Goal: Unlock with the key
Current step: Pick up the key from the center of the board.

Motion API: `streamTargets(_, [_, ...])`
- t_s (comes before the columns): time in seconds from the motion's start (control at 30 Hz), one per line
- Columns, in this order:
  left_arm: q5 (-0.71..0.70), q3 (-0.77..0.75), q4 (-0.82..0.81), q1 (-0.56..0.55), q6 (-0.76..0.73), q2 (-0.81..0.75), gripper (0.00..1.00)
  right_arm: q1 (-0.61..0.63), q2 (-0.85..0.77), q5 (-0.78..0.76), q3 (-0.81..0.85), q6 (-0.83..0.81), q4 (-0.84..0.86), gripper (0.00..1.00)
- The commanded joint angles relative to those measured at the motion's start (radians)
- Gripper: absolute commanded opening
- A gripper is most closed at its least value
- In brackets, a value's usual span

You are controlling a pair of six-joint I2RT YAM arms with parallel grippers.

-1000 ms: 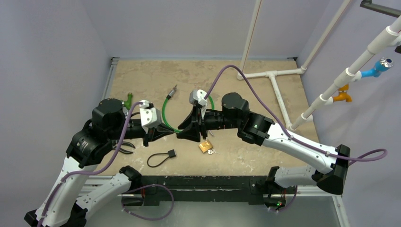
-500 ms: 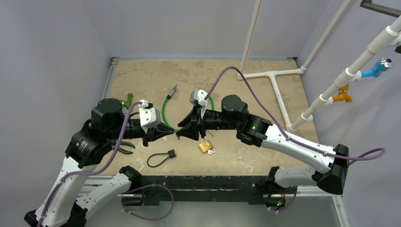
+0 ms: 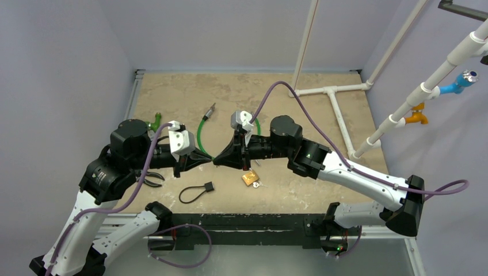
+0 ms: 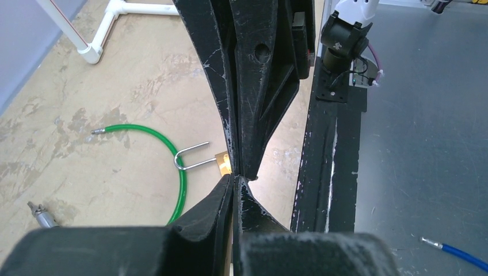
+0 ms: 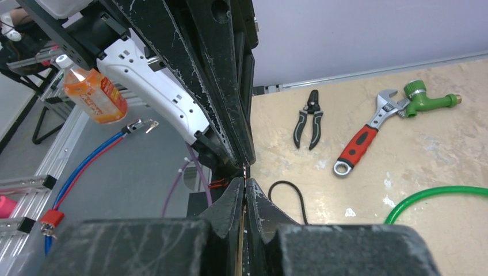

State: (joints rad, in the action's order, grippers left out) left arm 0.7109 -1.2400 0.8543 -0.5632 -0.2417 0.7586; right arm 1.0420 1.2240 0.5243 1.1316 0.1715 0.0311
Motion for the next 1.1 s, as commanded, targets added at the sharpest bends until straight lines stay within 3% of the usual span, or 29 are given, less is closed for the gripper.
streamTargets(0.0, [0.018,-0.039,-0.020,0.002,0.024,0.001,0.00,0.002,0.000,0.026,0.019,-0.002,0.022,0.00])
streamTargets(0.27, [0.025,-0.038,-0.021,0.004,0.030,0.001,0.00,0.002,-0.017,-0.002,0.040,-0.001,-0.064,0.00])
streamTargets(0.3, [0.029,-0.038,-0.020,0.003,0.032,0.002,0.05,0.001,-0.015,-0.014,0.050,-0.001,-0.083,0.00])
streamTargets(0.4, [0.052,-0.039,0.003,0.005,0.028,0.004,0.43,0.001,0.002,-0.018,0.093,-0.017,-0.152,0.00])
streamTargets(0.47, [0.066,-0.032,0.021,0.004,0.013,0.005,0.53,0.001,0.010,-0.017,0.117,-0.032,-0.200,0.00])
streamTargets(0.7, [0.083,0.006,0.061,0.004,-0.047,0.022,0.52,0.001,0.025,-0.043,0.170,-0.079,-0.294,0.00])
streamTargets(0.83, [0.124,-0.009,0.062,0.004,-0.062,0.046,0.46,0.004,0.037,-0.032,0.191,-0.100,-0.327,0.00])
streamTargets(1.0, [0.135,-0.016,0.053,0.004,-0.071,0.076,0.49,0.013,0.046,-0.029,0.216,-0.122,-0.356,0.00])
streamTargets(1.07, [0.149,-0.021,0.055,0.004,-0.074,0.088,0.43,0.015,0.046,-0.034,0.220,-0.127,-0.363,0.00])
